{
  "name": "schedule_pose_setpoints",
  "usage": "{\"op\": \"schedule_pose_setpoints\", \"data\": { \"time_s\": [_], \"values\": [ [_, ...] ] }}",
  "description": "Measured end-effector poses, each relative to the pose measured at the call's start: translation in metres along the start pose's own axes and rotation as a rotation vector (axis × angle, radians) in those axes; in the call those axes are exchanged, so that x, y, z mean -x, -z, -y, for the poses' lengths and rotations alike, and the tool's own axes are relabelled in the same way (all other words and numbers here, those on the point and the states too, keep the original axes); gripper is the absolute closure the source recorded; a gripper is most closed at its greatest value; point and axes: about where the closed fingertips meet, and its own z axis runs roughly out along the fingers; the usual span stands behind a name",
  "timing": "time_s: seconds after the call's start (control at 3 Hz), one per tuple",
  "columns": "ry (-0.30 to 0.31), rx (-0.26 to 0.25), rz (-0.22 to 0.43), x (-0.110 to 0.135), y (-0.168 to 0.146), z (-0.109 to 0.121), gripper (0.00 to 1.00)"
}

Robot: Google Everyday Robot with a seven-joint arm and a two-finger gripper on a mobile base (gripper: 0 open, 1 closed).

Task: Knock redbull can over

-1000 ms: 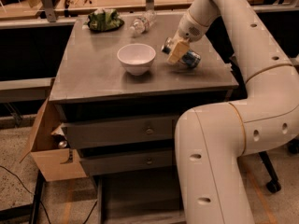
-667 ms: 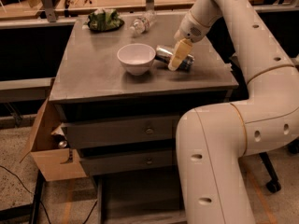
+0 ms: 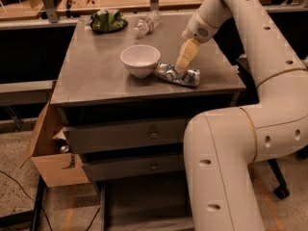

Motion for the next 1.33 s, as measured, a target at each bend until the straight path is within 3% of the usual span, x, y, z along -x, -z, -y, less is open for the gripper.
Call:
{"op": "schedule_pose_setpoints", "data": {
  "time_s": [0.67,1.0,1.33],
  "values": [
    [-0.126,-0.049,0.059,-0.010,0.024,0.008,0.00],
    [-0.232,-0.106,0.118,-0.023,0.049,0.018,0.00],
    [-0.417,-0.238,0.266,-0.041,0.098,0.045,0.00]
  ]
}}
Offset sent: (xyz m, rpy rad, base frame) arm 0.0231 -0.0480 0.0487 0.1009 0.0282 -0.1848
